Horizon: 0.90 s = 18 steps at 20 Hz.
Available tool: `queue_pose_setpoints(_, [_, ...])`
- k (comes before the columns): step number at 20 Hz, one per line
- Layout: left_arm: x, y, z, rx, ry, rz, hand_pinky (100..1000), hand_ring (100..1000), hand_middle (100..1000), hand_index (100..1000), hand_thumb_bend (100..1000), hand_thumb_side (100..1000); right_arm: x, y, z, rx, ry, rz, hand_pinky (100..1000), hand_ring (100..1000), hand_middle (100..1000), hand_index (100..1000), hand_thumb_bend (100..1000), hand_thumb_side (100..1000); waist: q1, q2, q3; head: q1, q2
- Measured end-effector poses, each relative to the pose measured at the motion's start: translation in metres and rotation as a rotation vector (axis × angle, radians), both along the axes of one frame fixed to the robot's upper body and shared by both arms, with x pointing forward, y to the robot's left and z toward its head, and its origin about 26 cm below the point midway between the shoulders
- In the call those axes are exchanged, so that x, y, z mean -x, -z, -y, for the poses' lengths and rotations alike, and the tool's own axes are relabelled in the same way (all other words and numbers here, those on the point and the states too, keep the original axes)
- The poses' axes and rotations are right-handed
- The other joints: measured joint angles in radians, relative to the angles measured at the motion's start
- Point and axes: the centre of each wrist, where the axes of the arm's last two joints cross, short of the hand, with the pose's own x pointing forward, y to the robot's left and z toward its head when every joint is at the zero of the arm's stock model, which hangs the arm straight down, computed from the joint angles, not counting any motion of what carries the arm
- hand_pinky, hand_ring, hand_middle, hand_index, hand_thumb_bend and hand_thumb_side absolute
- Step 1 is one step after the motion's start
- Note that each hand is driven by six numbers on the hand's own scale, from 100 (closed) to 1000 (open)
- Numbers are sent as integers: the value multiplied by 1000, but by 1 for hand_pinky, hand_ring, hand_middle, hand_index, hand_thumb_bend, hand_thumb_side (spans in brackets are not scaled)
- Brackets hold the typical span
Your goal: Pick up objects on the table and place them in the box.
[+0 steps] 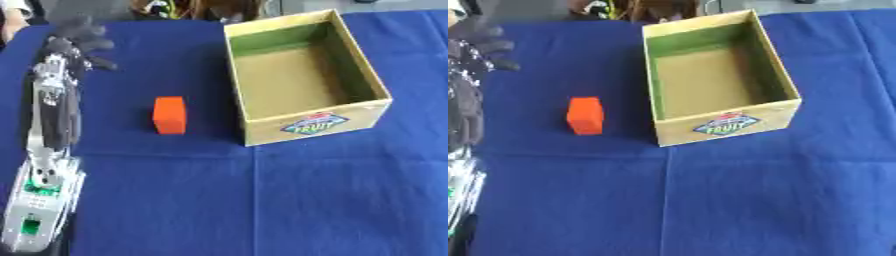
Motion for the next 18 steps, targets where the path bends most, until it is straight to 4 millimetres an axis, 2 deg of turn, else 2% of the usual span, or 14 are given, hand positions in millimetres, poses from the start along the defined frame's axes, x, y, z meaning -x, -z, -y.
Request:
queue_pose_setpoints(4, [-1, -15, -10, -161, -46, 53, 606, 739, 753, 924, 100, 732, 0, 0, 0, 0, 0, 0, 815, 955, 662, 960, 100, 972, 4, 0, 0, 0, -2])
queue_pose_setpoints(8, [-5, -49, -25, -499, -142, 120, 635, 776, 792, 960, 100, 583, 0, 0, 0, 2, -1, -6, 815, 955, 662, 960, 100, 972, 11, -1, 0, -1, -2])
queue_pose_setpoints(12, [-15, -76, -33, -883, -209, 89, 661, 804, 821, 978, 100, 539, 1, 1, 0, 4, -3, -13, 815, 955, 662, 959, 100, 971, 11, -9, 0, -4, 3])
queue_pose_setpoints(16, [-26, -99, -33, -1193, -210, 35, 686, 829, 849, 1000, 100, 592, 2, 3, 0, 11, -8, -23, 815, 955, 661, 959, 100, 971, 12, -14, -1, -8, 8])
queue_pose_setpoints(18, [-32, -105, -33, -1297, -188, -5, 697, 840, 864, 1000, 100, 666, 2, 3, 0, 15, -10, -23, 815, 954, 661, 959, 100, 969, 12, -14, -3, -8, 14])
